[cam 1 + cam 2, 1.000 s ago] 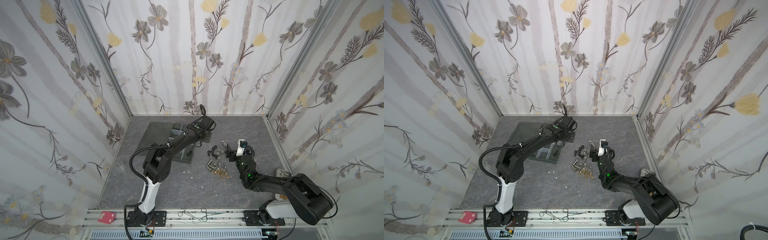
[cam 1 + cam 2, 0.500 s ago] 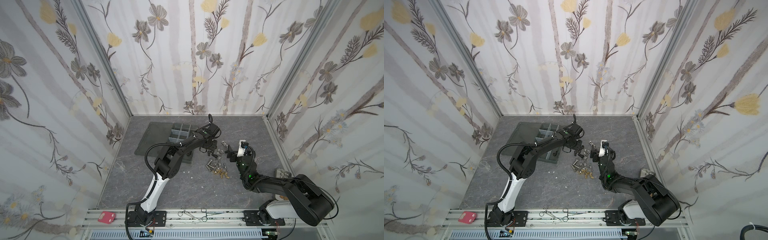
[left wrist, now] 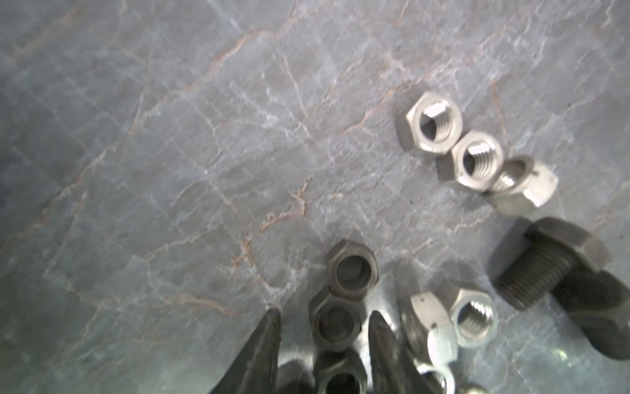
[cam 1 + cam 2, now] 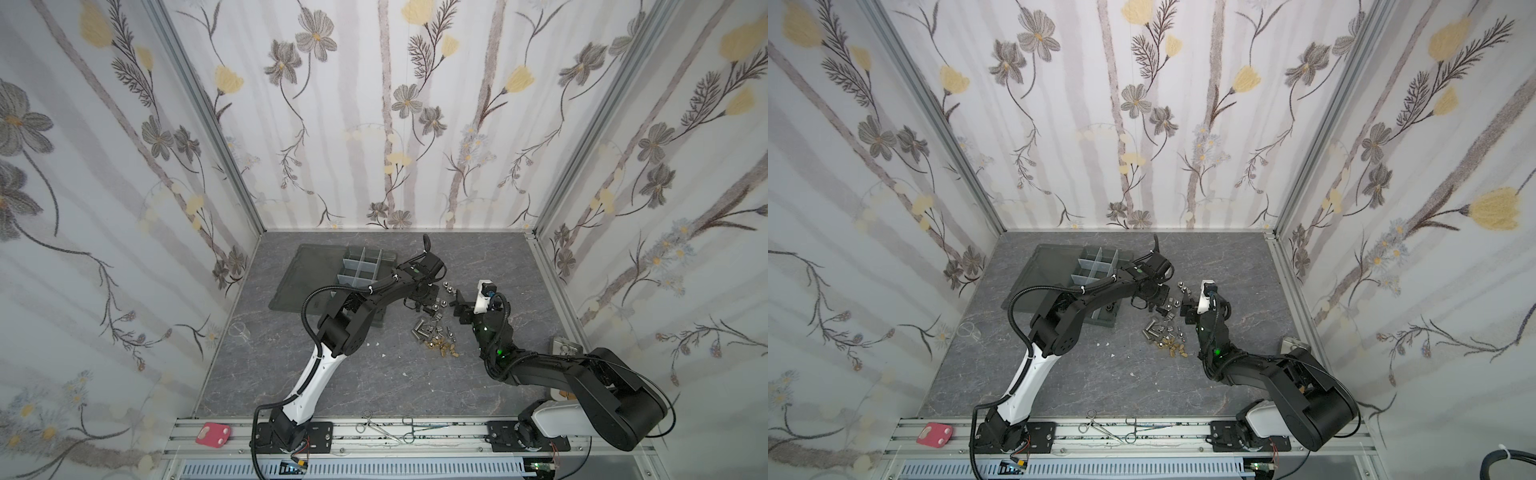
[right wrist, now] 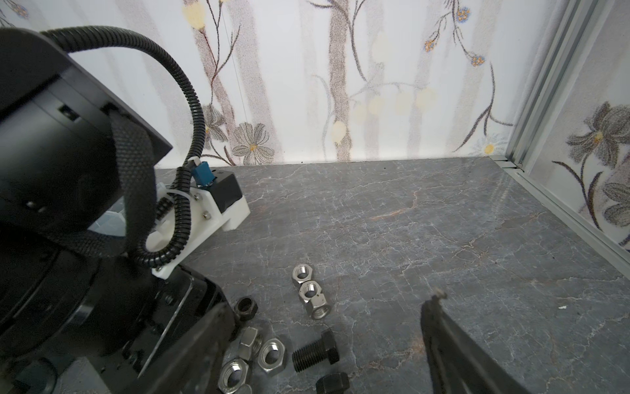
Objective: Sort the screws and nuts into containers
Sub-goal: Pick up the nut at the center of the table.
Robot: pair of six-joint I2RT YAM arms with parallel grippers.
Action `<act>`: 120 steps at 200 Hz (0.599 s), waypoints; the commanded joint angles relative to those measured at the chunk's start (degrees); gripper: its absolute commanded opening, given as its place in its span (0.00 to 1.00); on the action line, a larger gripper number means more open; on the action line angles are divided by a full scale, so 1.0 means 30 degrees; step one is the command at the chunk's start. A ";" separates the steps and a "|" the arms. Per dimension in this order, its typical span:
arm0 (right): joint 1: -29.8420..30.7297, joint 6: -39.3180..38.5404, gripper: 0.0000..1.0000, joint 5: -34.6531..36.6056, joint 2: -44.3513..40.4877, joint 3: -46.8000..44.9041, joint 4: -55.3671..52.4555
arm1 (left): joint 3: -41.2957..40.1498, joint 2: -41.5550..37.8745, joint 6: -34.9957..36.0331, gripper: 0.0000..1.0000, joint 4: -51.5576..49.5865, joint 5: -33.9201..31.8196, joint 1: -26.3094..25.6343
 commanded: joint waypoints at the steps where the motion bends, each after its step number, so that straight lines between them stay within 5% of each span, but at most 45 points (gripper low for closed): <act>1: 0.0003 0.0012 0.86 0.0372 -0.0114 0.0079 0.0711 | 0.0169 0.0615 0.0031 0.44 -0.0342 -0.0020 -0.0017; 120: 0.0025 0.0049 0.86 0.0372 0.0003 0.0100 0.0753 | -0.0845 -0.0296 -0.0189 0.26 -0.0554 -0.0690 -0.0306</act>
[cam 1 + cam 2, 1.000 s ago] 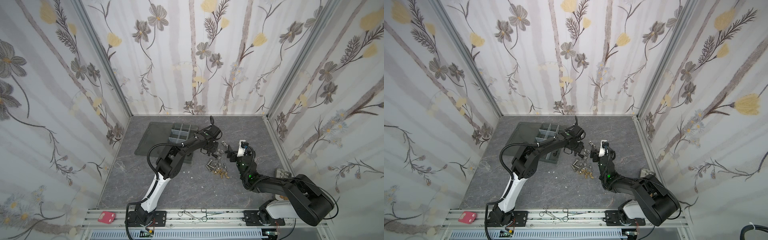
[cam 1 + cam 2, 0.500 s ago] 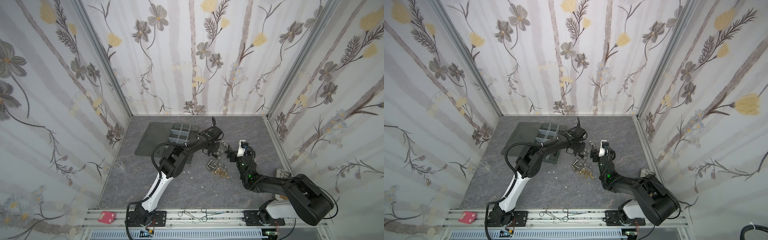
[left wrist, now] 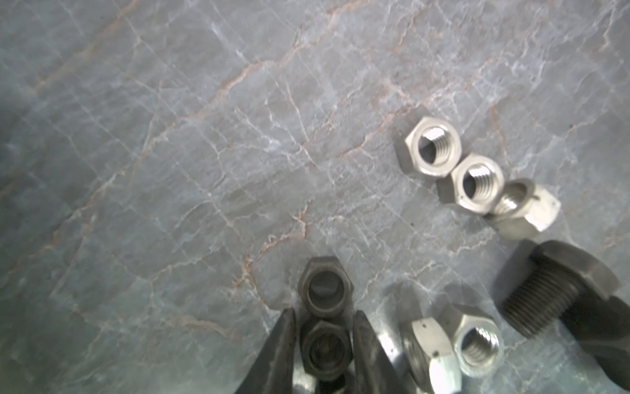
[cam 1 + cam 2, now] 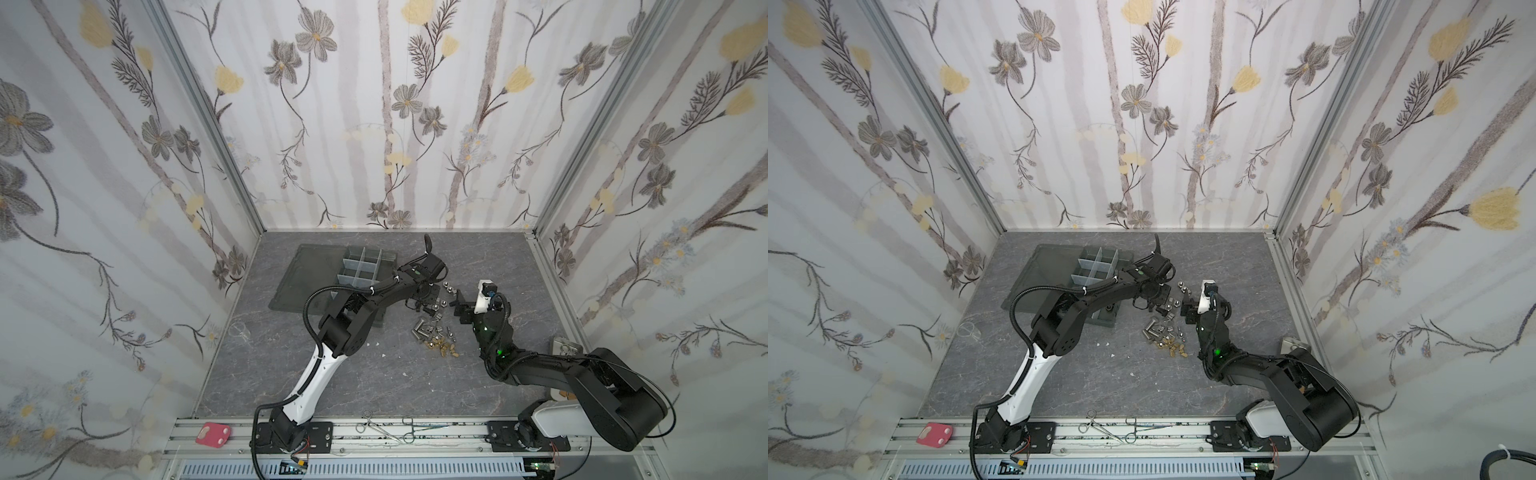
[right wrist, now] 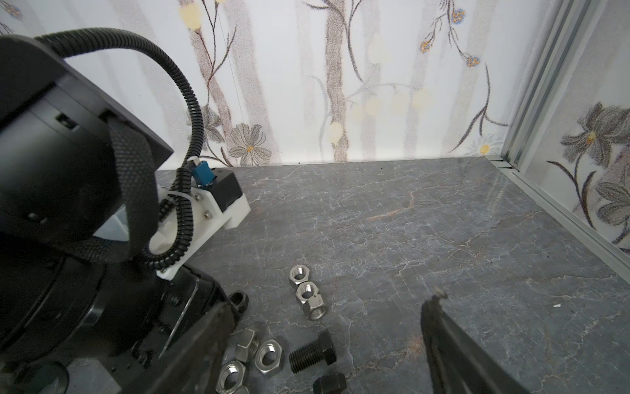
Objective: Sort the screws and nuts into containers
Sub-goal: Pick up the nut at the center of the table.
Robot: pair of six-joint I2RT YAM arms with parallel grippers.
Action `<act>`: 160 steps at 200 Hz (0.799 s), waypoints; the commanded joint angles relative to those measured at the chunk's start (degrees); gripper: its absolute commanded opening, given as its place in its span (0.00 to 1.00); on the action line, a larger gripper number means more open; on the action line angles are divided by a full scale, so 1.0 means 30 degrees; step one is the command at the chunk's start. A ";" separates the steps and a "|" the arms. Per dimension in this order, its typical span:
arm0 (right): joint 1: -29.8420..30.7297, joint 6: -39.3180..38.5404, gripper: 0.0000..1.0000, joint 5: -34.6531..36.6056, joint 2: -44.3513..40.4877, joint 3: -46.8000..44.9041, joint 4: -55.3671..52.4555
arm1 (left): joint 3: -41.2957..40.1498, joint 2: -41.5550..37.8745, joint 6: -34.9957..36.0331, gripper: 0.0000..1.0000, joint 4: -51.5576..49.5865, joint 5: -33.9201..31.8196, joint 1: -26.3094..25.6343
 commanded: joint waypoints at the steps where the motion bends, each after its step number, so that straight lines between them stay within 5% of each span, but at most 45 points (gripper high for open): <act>1: 0.0025 0.0049 0.86 0.0168 0.0010 0.0092 0.0760 | -0.0435 -0.0172 -0.0225 0.26 -0.1160 -0.0045 -0.0067; 65: 0.0018 0.0071 0.86 0.0110 -0.0107 0.0090 0.0613 | -0.0124 -0.0370 -0.0299 0.16 -0.1090 -0.0726 -0.0061; 160: 0.0003 0.0100 0.86 0.0013 -0.0048 0.0169 0.0584 | -0.0176 -0.2729 -0.0648 0.15 -0.1305 -0.1450 0.0604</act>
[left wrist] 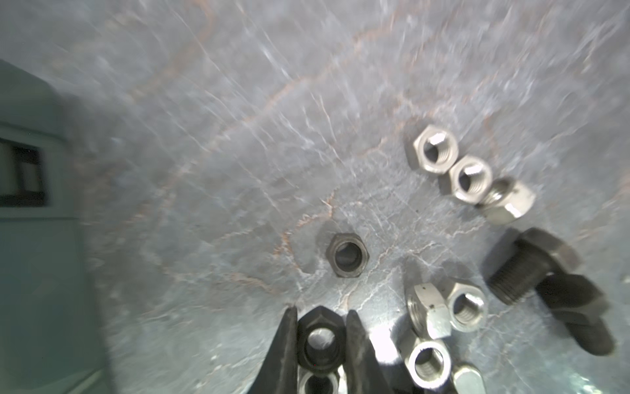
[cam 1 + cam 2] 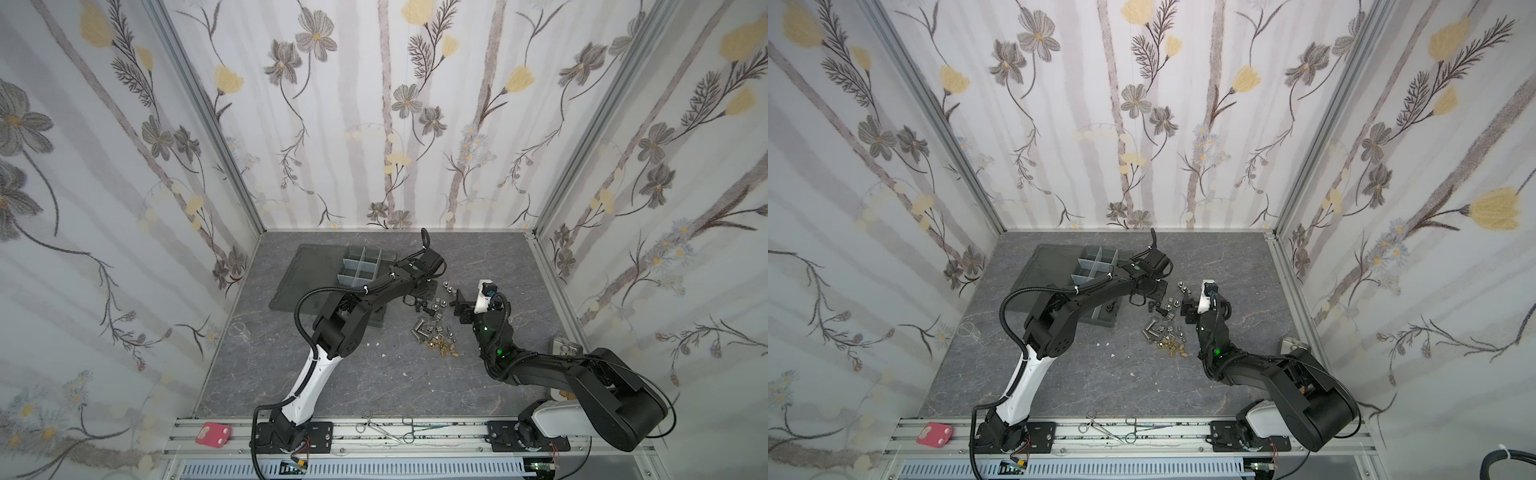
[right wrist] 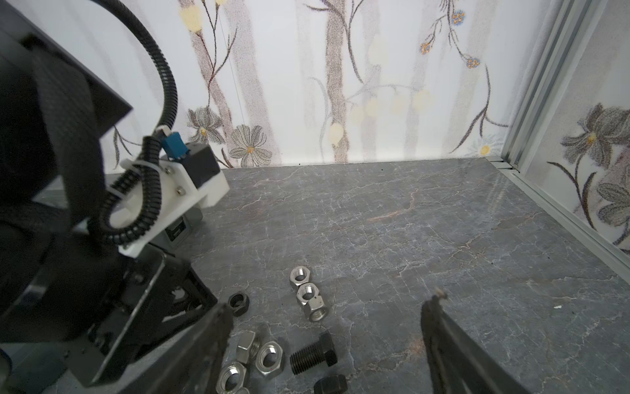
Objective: Sort the screws and nuts into containers
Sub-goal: Pick up the nut at the center of the table, then place the nut into the container, then pick up the nut from the top-center of the table.
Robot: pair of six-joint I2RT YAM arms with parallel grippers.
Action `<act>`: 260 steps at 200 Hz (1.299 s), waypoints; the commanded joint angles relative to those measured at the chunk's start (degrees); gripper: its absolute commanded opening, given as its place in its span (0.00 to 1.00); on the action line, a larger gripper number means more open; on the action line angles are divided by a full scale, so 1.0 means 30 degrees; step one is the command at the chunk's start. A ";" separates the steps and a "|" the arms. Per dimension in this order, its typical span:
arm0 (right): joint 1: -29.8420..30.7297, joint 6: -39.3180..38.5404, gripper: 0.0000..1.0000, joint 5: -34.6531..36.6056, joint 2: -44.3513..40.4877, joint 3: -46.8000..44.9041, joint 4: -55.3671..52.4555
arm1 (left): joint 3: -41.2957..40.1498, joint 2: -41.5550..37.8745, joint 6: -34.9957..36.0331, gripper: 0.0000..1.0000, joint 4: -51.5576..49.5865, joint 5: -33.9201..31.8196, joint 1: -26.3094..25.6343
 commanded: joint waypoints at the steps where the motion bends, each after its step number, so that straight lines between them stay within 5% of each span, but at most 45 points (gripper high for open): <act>1: 0.0002 0.0100 0.86 -0.0004 -0.0026 0.0142 0.0591 | -0.0300 -0.1181 -0.0365 0.15 -0.0122 -0.0542 0.0222; 87: 0.0003 0.0122 0.86 -0.0054 0.0292 0.0258 0.0617 | -0.7378 -0.7533 -0.1929 0.15 -0.0580 -0.2752 0.2723; 138: 0.0006 0.0217 0.86 -0.0176 0.0516 0.0320 0.0622 | -1.0485 -0.7946 -0.2944 0.16 0.0523 -0.2654 0.3079; 172: 0.0014 0.0188 0.86 -0.0118 0.0370 0.0293 0.0539 | -0.9872 -0.7259 -0.2798 0.41 0.0772 -0.2642 0.3073; 216: 0.0029 0.0192 0.86 -0.0051 0.0238 0.0237 0.0534 | -0.8018 -0.7040 -0.2184 0.44 0.0625 -0.3189 0.2653; 260: 0.0003 0.0192 0.86 -0.0146 -0.0082 -0.0085 0.0982 | -0.2598 -0.3813 0.0241 0.49 0.0072 -0.2244 0.1062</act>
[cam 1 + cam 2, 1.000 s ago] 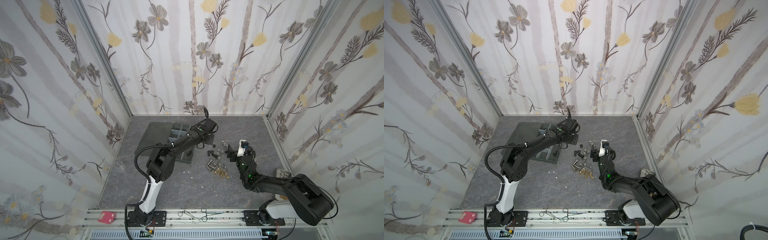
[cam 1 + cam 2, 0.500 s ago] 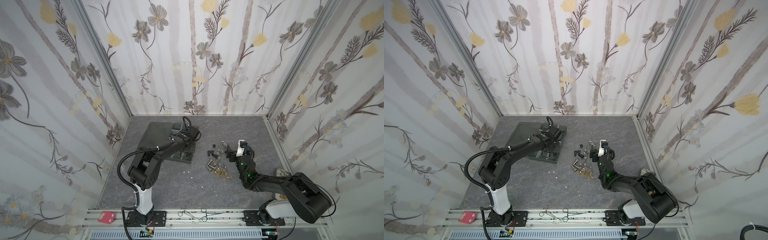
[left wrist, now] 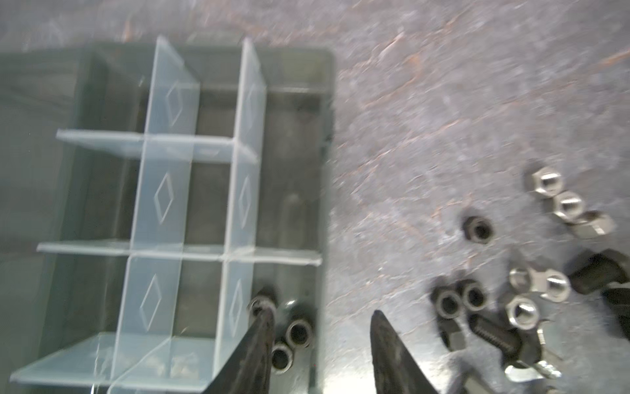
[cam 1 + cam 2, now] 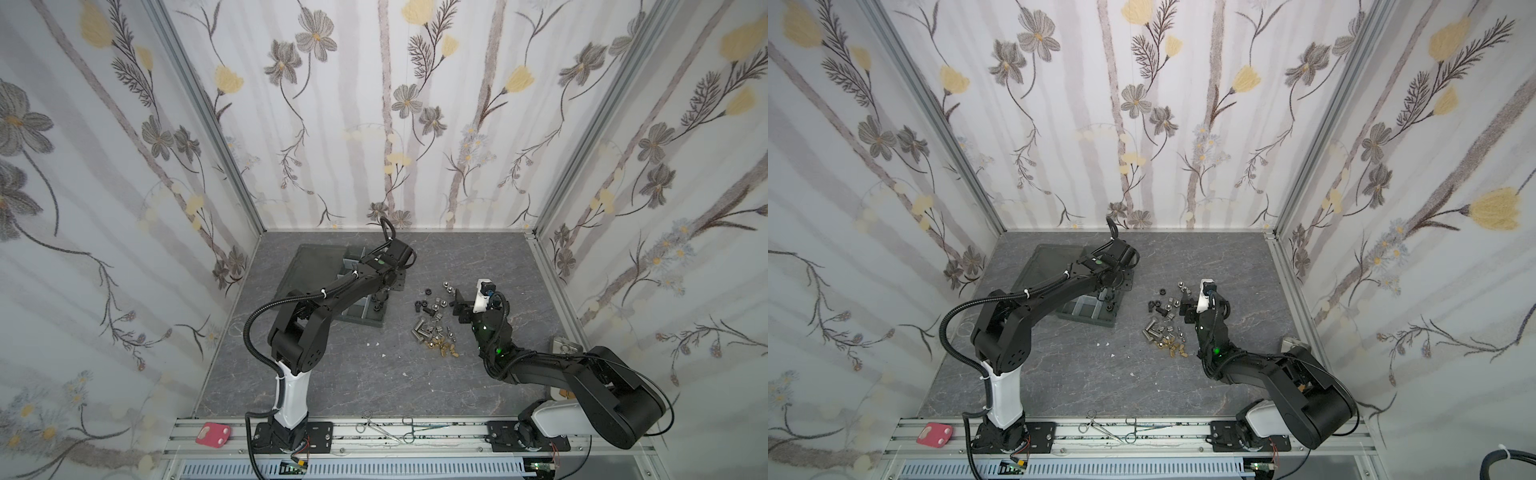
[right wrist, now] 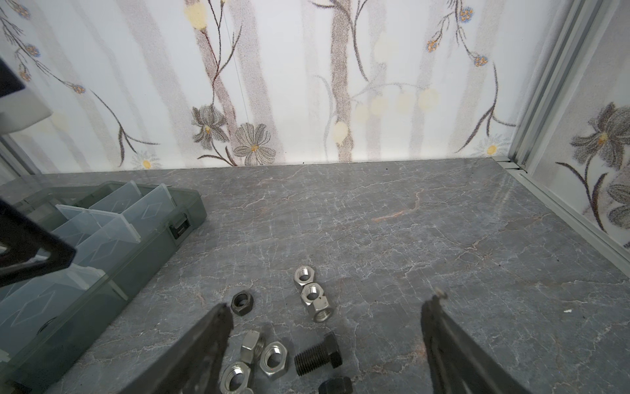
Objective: Sort the screws and nuts into containers
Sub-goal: Pick up the nut from the top-center of the table.
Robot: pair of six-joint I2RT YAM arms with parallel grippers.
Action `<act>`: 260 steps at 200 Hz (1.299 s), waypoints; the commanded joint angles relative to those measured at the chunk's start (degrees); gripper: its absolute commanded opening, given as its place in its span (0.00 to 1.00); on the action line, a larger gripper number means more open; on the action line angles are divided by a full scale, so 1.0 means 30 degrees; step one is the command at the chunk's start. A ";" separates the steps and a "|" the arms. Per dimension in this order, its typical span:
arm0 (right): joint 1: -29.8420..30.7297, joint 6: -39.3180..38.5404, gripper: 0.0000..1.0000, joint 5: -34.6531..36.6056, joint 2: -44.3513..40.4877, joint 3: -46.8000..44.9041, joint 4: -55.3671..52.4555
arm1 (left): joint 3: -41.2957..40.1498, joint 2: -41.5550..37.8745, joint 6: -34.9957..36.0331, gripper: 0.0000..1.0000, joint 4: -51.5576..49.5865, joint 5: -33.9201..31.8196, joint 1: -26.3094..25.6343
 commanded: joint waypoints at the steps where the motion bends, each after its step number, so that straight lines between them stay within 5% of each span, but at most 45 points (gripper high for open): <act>1: 0.0017 0.0183 0.86 0.0109 -0.0316 -0.0227 0.0984 | 0.2480 0.1819 0.1433 0.49 -0.0381 0.0686 -0.0578; 37: 0.0024 -0.0100 0.87 -0.0457 -0.0757 -0.0741 0.1655 | 0.5944 0.4898 0.2114 0.55 -0.0181 0.3170 -0.1225; 75: 0.0032 -0.0659 0.97 -0.2607 -0.1030 -0.1243 0.2613 | 0.8188 0.7186 0.2236 0.60 -0.0906 0.3316 -0.1389; 114: 0.0074 -0.0841 0.99 -0.4631 -0.1473 -0.2490 0.5149 | 0.7937 0.7921 0.2032 0.59 -0.0798 0.3806 -0.1420; 217: 0.0076 -0.0595 1.00 -0.3624 -0.1255 -0.2829 0.5900 | 0.7444 0.9096 0.1680 0.52 -0.0777 0.3762 -0.1770; 260: 0.0062 -0.0640 1.00 -0.3306 -0.1504 -0.2887 0.5722 | 0.7571 0.9009 0.1561 0.39 -0.1225 0.3302 -0.1801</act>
